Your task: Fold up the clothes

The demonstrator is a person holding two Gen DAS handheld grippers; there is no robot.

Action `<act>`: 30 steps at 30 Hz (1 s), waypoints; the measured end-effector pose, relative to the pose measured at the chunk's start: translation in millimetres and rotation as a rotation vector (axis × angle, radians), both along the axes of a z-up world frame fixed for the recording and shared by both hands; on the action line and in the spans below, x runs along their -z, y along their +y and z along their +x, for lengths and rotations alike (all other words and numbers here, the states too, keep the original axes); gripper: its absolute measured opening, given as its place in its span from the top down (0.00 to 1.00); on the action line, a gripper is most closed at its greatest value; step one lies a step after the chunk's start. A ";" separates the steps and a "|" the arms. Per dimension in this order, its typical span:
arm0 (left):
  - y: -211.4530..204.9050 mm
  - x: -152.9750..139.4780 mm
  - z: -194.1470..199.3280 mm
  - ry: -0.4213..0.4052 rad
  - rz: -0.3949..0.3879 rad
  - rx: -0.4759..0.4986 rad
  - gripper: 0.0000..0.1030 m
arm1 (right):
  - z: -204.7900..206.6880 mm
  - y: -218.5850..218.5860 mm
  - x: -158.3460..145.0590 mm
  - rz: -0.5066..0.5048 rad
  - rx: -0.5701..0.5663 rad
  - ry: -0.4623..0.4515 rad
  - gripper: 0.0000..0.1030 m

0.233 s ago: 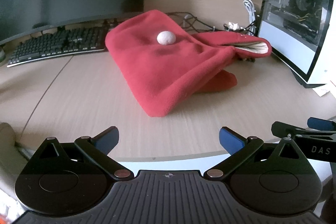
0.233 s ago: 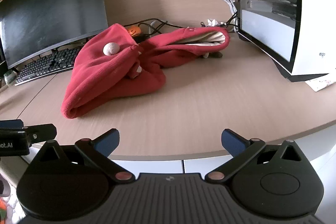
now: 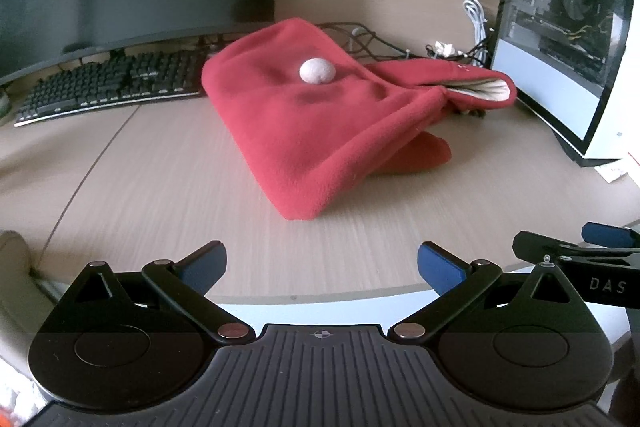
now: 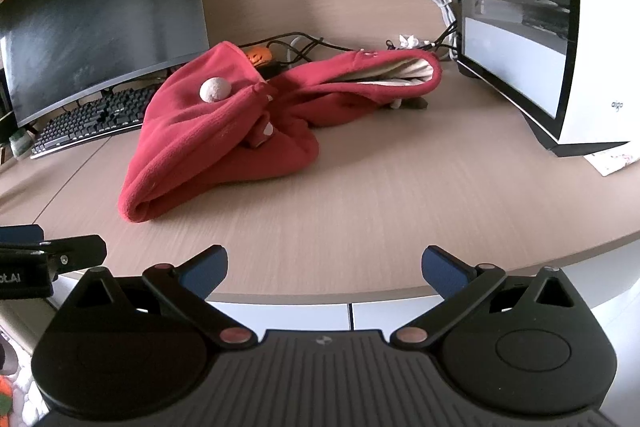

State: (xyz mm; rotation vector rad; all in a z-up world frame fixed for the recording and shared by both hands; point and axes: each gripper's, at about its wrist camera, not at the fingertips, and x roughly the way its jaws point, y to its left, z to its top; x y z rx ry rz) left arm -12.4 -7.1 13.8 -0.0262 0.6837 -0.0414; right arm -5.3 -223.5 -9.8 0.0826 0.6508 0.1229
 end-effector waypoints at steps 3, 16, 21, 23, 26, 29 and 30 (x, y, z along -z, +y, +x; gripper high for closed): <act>-0.4 -1.3 0.9 0.003 0.007 0.001 0.00 | -0.6 -0.4 0.2 0.003 0.002 0.001 0.00; -5.3 0.4 -0.9 0.016 0.021 0.016 0.00 | 1.6 -6.0 4.1 0.017 0.006 0.027 0.00; -6.4 2.1 -2.2 0.022 0.025 0.018 0.00 | -0.7 -6.3 5.8 0.030 0.006 0.029 0.00; -6.1 2.0 -3.2 0.021 0.026 0.019 0.00 | -1.4 -5.7 5.9 0.029 0.004 0.030 0.00; -5.6 2.0 -4.7 0.020 0.027 0.021 0.00 | -2.3 -5.2 5.3 0.028 -0.003 0.029 0.00; -4.8 2.3 -5.4 0.022 0.028 0.020 0.00 | -1.8 -3.7 5.1 0.034 -0.006 0.033 0.00; -4.7 2.4 -5.7 0.023 0.030 0.019 0.00 | -1.8 -3.3 5.2 0.034 -0.006 0.034 0.00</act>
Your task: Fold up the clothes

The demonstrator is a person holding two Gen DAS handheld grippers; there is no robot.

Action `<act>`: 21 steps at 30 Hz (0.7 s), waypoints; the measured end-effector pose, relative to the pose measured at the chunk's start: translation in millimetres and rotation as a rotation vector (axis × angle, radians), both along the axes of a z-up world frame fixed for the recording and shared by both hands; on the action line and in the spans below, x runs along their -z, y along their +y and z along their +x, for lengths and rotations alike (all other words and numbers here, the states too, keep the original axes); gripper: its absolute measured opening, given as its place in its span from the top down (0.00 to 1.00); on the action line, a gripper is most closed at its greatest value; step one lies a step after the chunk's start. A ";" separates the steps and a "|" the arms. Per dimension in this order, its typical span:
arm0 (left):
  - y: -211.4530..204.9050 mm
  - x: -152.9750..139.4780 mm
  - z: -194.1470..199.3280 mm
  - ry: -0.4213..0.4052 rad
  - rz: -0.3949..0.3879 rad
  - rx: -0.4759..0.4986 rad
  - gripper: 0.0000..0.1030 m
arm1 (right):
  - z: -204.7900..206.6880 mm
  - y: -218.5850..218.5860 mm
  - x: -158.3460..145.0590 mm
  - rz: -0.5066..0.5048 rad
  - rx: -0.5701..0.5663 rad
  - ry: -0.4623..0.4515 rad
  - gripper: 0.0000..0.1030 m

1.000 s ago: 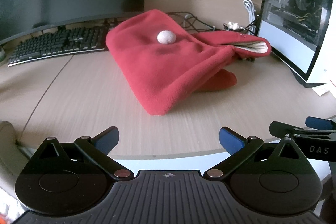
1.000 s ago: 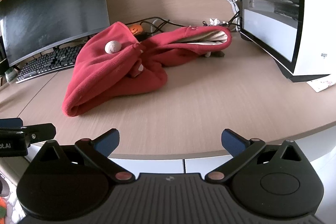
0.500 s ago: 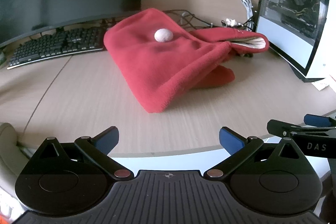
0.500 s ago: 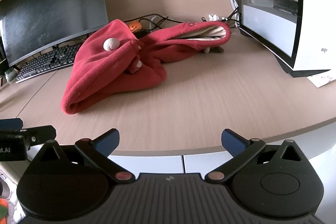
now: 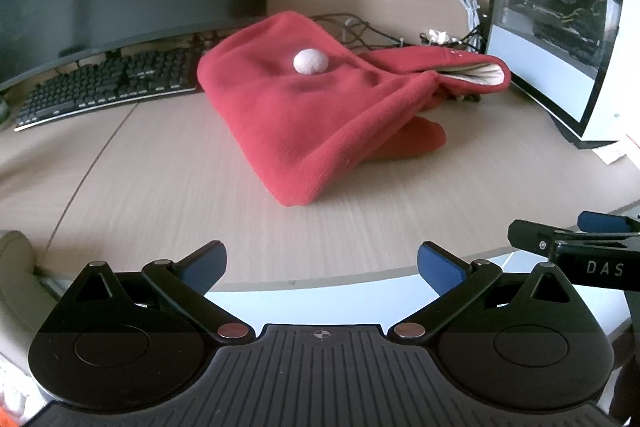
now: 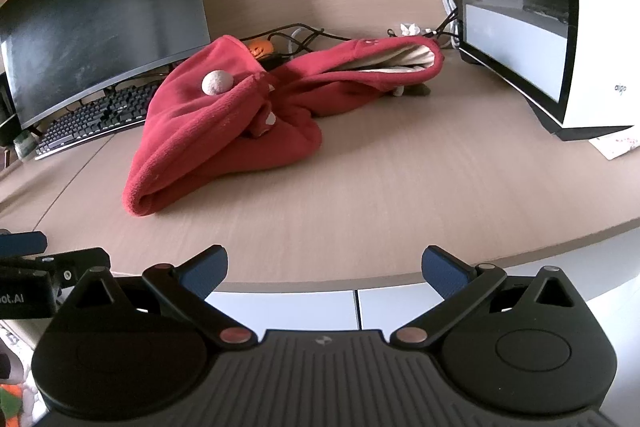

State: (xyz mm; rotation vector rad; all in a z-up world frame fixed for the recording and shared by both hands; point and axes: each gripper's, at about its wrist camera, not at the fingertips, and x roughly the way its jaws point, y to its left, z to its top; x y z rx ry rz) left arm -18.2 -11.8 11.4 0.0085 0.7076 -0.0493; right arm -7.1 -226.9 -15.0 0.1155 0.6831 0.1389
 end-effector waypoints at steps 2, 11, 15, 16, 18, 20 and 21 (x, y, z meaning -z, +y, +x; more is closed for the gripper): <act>0.9 0.3 -0.7 0.001 0.002 -0.001 0.00 | -0.3 0.6 -0.4 -0.002 -0.002 -0.001 0.00; 5.2 1.2 -3.6 0.005 -0.001 -0.007 0.00 | -2.2 3.8 -0.8 -0.003 -0.008 -0.002 0.00; 5.4 1.5 -4.5 0.005 0.000 -0.006 0.00 | -3.3 3.3 -0.3 -0.004 -0.006 -0.004 0.00; 5.3 1.5 -4.7 0.005 0.001 -0.005 0.00 | -3.6 3.1 -0.2 -0.004 -0.006 -0.004 0.00; 5.1 1.4 -5.1 0.004 0.002 -0.004 0.00 | -4.4 2.6 -0.2 -0.004 -0.004 -0.006 0.00; 5.0 1.4 -5.5 0.003 0.003 -0.001 0.00 | -4.7 2.5 -0.4 -0.004 -0.002 -0.007 0.00; 4.6 1.2 -5.6 0.002 0.006 0.001 0.00 | -4.5 2.6 -0.6 -0.005 -0.002 -0.007 0.00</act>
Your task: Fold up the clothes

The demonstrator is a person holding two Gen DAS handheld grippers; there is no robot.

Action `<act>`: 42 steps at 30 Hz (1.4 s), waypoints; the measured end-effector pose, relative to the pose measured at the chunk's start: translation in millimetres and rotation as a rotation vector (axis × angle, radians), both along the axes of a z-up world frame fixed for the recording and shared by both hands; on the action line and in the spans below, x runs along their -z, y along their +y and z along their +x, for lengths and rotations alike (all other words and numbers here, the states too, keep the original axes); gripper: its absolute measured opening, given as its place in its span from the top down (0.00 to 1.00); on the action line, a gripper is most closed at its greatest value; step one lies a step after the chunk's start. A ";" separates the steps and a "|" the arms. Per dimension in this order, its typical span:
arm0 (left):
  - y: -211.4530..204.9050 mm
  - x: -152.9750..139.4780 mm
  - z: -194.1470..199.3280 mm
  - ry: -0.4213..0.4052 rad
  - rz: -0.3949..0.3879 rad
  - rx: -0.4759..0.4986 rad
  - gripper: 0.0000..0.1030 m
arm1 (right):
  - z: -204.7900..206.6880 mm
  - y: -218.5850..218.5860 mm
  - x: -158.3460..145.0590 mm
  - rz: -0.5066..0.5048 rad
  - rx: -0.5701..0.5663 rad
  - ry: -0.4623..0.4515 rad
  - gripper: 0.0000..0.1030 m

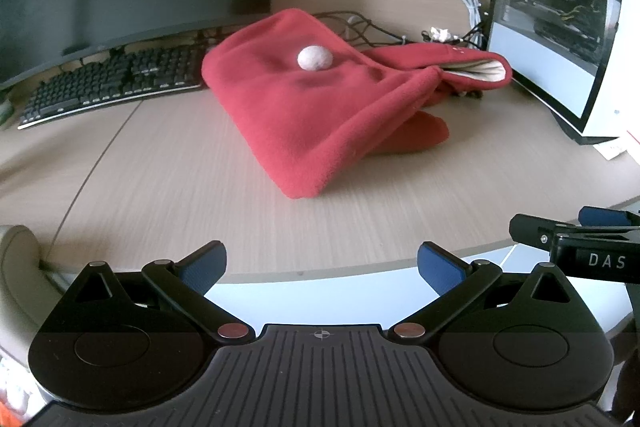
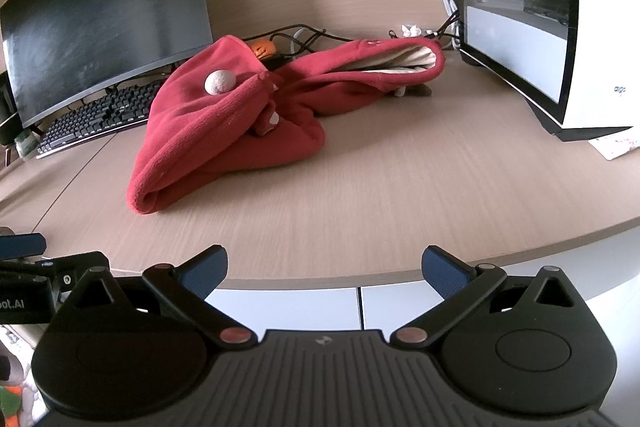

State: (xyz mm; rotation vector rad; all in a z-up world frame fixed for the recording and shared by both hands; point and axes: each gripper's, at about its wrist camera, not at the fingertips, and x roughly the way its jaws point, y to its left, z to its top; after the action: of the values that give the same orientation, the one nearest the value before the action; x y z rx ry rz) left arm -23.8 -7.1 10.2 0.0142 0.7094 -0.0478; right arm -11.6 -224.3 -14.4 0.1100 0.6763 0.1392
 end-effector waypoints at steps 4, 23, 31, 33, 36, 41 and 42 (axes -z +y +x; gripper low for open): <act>-1.3 0.0 0.0 -0.003 0.015 0.005 0.00 | 0.6 0.5 -0.7 -0.003 0.002 -0.001 0.00; -26.5 0.5 60.9 -0.121 0.269 0.144 0.00 | 14.7 -6.6 -13.5 -0.073 0.093 0.040 0.00; -33.9 12.0 137.5 -0.294 0.550 0.218 0.00 | 31.1 13.6 -18.4 -0.138 0.140 0.083 0.00; 9.3 -13.5 149.0 -0.336 0.476 0.006 0.00 | 41.4 16.2 -21.5 -0.143 0.142 0.092 0.00; 87.2 -31.0 146.8 -0.281 0.391 -0.301 0.00 | 59.8 20.7 -27.5 -0.152 0.136 0.094 0.00; 185.3 -6.5 122.1 -0.085 0.422 -0.463 0.00 | 101.8 42.8 -34.1 -0.173 0.086 0.059 0.00; 197.6 -6.7 116.4 -0.065 0.395 -0.471 0.00 | 110.8 48.2 -34.5 -0.172 0.072 0.051 0.00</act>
State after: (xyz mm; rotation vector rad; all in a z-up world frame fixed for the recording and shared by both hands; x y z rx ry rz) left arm 92.6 190.5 16.9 0.2251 0.6334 0.5426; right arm 99.2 -176.0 20.1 -0.0278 0.7312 0.0091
